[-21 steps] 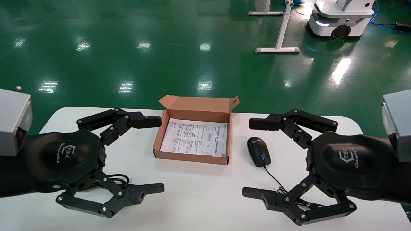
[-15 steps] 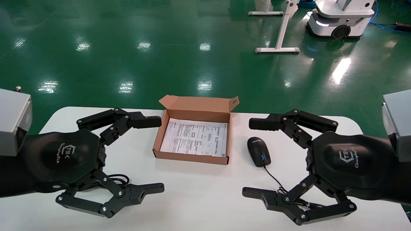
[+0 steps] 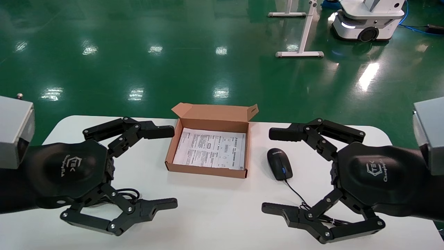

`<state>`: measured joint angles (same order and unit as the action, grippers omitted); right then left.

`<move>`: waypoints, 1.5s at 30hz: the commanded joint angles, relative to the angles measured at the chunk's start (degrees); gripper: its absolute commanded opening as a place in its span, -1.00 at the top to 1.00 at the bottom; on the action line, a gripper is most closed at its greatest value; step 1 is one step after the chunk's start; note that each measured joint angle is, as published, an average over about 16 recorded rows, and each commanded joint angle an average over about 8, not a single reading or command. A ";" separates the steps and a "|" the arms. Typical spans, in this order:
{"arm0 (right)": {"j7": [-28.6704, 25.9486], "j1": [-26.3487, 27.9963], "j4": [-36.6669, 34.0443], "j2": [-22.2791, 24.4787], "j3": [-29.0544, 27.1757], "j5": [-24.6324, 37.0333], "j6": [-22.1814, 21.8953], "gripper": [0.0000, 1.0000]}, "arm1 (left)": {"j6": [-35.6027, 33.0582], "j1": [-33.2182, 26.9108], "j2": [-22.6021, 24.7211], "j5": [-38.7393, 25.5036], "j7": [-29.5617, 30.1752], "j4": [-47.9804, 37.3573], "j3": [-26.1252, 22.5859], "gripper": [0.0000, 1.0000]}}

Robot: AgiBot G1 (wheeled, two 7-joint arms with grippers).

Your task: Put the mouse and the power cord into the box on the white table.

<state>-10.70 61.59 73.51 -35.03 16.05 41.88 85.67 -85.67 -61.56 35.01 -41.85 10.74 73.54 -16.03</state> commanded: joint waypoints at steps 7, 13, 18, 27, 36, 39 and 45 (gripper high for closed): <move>-0.01 0.00 0.01 0.00 0.00 0.00 0.00 -1.00 | 0.03 -0.05 0.06 -0.04 -0.04 -0.06 -0.06 -1.00; 0.57 0.06 -0.22 0.19 0.09 0.46 0.47 -1.00 | -1.46 -0.76 -0.09 -1.00 0.21 0.25 -0.88 -1.00; 4.10 1.43 -2.36 0.81 0.87 3.31 2.90 -1.00 | -4.65 -5.49 -0.82 -5.62 0.28 0.12 -5.20 -1.00; 18.82 9.35 -10.29 2.59 8.10 16.63 5.04 -1.00 | -5.76 -19.95 -2.42 -23.31 -6.07 -3.07 -19.14 -1.00; 31.37 15.56 -21.15 1.74 16.67 29.34 4.88 -1.00 | -5.48 -35.37 3.59 -43.88 -21.46 -18.74 -36.99 -1.00; 34.48 17.17 -24.75 0.58 19.23 31.89 4.84 -1.00 | -5.19 -38.56 6.89 -47.76 -26.92 -26.93 -41.24 -1.00; 40.18 20.80 -31.95 -2.67 23.62 36.32 4.52 -1.00 | -4.53 -42.09 13.19 -51.02 -36.40 -42.66 -45.80 -1.00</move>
<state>29.40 82.42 41.29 -37.83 39.49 78.28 90.13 -90.30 -102.99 47.90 -92.01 -25.00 31.79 -61.06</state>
